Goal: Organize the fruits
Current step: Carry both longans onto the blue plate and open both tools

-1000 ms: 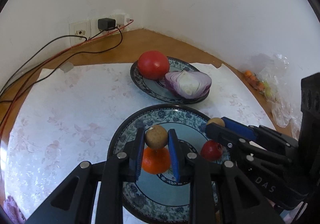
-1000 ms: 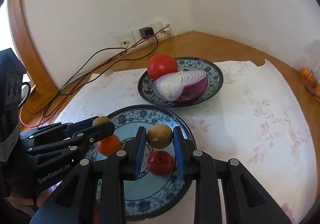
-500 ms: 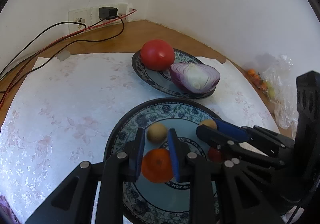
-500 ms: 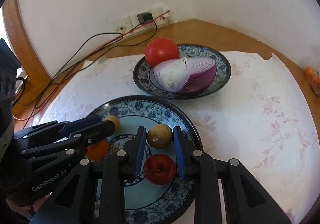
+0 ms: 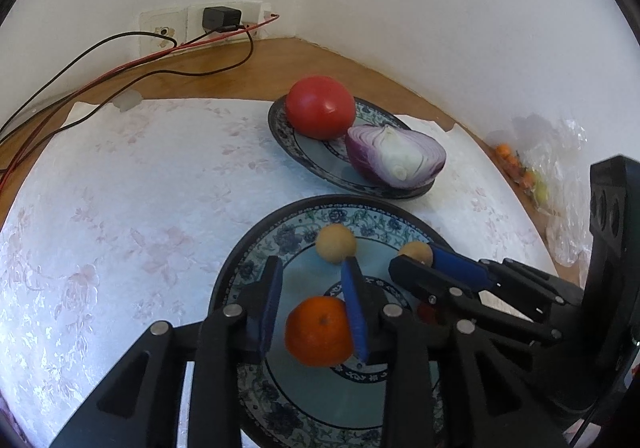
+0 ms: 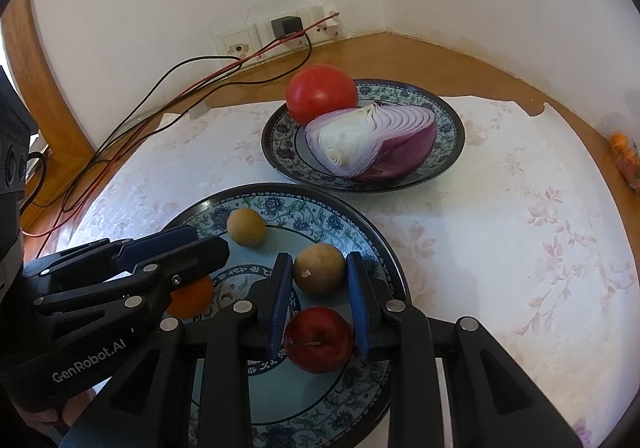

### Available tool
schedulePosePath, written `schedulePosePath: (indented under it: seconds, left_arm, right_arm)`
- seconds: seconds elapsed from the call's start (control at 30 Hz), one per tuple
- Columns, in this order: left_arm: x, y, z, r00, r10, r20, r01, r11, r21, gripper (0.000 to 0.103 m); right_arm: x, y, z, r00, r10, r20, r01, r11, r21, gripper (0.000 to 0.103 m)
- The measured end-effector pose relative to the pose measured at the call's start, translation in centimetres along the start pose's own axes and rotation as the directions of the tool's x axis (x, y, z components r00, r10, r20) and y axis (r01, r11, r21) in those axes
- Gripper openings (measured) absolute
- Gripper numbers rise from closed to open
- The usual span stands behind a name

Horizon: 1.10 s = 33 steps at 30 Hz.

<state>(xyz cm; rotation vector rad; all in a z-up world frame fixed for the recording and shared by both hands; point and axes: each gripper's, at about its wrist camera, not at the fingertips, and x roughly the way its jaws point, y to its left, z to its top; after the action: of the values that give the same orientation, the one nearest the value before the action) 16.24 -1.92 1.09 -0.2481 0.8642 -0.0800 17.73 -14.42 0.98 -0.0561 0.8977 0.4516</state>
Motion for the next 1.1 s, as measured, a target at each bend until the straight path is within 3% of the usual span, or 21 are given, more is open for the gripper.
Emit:
schedulePosePath:
  seconds: [0.23,0.63,0.7,0.87,1.1]
  left_arm:
    - [0.0,0.3,0.0,1.000,0.008,-0.002,-0.008,1.000,-0.018,0.039]
    - [0.0,0.5,0.1,1.000,-0.007,-0.006,0.007,1.000,-0.024,0.040]
    - [-0.1,0.6,0.2,1.000,-0.002,-0.015,0.002,1.000,-0.029,0.042]
    - [-1.0,0.9,0.2,1.000,0.014,-0.013,-0.015,0.999,-0.043,0.049]
    - [-2.3,0.3,-0.1,0.999,0.031,-0.014,-0.032,0.999,-0.022,0.053]
  right_arm:
    - [-0.1,0.0,-0.1,1.000,0.004,0.002,-0.004,1.000,0.004,0.029]
    - [-0.1,-0.1,0.0,1.000,0.011,0.003,-0.011,1.000,0.008,0.029]
    - [-0.2,-0.2,0.0,1.000,0.021,0.002,-0.021,1.000,0.011,0.031]
    - [-1.0,-0.7,0.0,0.999,0.028,0.028,-0.030,0.999,0.039,0.048]
    - [-2.8,-0.9,-0.3,0.997,0.049,0.067,-0.053,0.997,0.055,0.054]
